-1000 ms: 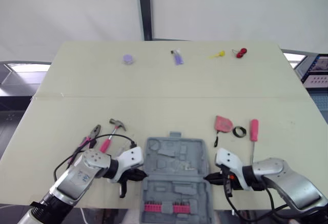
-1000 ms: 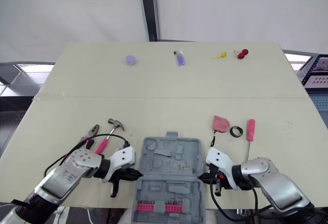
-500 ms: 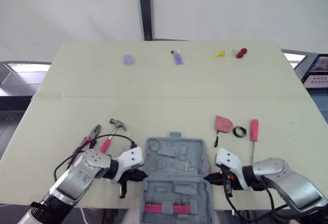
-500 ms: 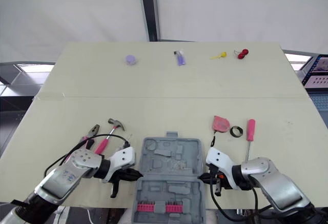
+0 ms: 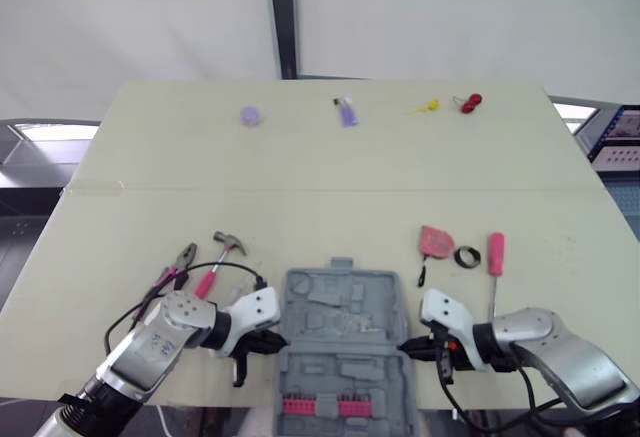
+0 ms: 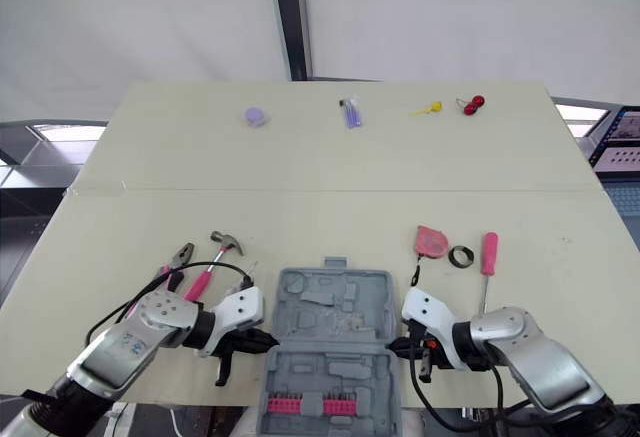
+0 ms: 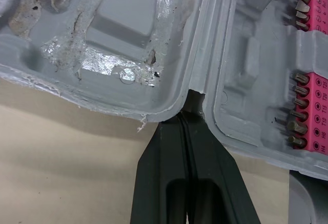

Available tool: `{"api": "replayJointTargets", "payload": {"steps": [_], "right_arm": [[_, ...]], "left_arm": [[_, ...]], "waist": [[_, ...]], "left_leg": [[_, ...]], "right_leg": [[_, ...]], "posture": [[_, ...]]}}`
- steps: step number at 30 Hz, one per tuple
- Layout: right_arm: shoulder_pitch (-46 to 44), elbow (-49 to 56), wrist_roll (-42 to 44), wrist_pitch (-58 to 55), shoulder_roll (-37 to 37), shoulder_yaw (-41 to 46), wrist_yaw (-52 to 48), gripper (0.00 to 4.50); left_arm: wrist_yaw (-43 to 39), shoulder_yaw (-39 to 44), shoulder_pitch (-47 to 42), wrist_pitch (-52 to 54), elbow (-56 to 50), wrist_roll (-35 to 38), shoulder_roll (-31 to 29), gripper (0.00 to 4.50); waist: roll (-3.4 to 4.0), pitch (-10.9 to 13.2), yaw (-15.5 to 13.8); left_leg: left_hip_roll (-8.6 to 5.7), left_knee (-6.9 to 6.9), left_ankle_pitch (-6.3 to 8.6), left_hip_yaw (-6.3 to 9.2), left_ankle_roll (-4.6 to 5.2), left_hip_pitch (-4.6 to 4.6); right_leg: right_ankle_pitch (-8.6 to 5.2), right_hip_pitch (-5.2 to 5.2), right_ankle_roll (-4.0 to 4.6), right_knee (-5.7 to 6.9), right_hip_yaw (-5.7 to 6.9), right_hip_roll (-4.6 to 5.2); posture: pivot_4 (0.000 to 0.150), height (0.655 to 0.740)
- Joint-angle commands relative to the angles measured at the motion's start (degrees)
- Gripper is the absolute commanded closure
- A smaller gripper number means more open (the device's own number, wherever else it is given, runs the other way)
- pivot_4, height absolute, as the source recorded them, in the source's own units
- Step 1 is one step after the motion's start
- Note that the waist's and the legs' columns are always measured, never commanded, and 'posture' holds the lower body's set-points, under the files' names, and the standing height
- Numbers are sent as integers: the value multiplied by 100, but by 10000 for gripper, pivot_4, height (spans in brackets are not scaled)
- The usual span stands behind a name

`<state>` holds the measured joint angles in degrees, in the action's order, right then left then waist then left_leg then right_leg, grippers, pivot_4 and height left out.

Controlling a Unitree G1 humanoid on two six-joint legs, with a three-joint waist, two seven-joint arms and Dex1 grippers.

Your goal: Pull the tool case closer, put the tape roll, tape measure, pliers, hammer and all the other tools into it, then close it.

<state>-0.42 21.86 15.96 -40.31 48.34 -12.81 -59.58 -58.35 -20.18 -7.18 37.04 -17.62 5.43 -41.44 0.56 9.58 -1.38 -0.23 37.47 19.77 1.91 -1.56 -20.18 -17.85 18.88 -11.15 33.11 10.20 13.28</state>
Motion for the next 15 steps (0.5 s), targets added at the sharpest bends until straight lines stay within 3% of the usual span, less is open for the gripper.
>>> {"api": "replayJointTargets", "payload": {"steps": [1, 15], "right_arm": [[-33, 42, 106, 122, 6, -54, -125, 44820], [146, -192, 91, 318, 229, 175, -149, 44820]], "left_arm": [[-91, -198, 147, -24, 46, 33, -70, 45000], [-71, -137, 268, -149, 86, 41, -266, 45000]], "waist": [[0, 0, 0], [0, 0, 0]], "left_leg": [[0, 0, 0, 0, 0, 0], [0, 0, 0, -2, 0, 0]], "right_leg": [[0, 0, 0, 0, 0, 0], [0, 0, 0, -2, -1, 0]], "posture": [[1500, 7400], [1500, 7400]]}}
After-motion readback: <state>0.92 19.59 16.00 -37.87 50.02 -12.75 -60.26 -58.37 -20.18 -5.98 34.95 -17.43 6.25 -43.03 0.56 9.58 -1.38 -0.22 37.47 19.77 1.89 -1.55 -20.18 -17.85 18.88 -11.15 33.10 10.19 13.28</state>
